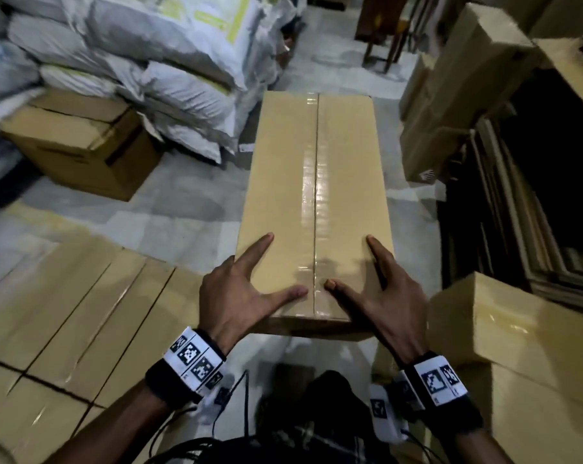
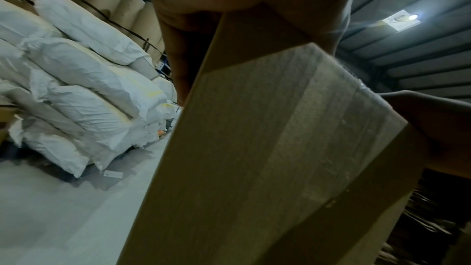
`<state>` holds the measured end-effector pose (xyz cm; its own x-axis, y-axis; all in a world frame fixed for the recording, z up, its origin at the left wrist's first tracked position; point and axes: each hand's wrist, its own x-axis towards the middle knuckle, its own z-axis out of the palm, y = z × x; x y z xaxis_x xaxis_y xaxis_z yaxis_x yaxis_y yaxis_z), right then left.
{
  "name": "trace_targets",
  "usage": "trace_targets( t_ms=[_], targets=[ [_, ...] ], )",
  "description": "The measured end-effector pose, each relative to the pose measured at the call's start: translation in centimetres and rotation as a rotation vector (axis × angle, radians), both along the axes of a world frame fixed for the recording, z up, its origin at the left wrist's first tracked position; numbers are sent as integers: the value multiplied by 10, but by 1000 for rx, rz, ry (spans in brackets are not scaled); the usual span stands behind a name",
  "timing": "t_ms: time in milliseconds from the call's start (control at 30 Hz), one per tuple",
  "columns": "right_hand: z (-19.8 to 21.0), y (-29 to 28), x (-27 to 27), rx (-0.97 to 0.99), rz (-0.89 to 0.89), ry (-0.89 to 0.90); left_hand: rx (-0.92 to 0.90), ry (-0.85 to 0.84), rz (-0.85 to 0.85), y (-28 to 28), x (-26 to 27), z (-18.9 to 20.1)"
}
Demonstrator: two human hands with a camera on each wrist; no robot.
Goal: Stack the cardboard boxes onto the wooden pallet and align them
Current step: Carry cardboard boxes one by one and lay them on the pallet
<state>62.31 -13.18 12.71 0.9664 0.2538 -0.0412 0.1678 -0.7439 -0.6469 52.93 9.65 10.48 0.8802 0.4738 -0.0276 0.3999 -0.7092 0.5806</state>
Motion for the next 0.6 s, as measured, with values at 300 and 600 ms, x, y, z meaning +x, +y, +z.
trace_targets(
  t_ms=[300, 600],
  targets=[
    [-17, 121, 223, -40, 209, 5, 24, 24, 188, 96, 178, -11],
    [-4, 261, 476, -65, 480, -10, -42, 13, 469, 185, 376, 4]
  ],
)
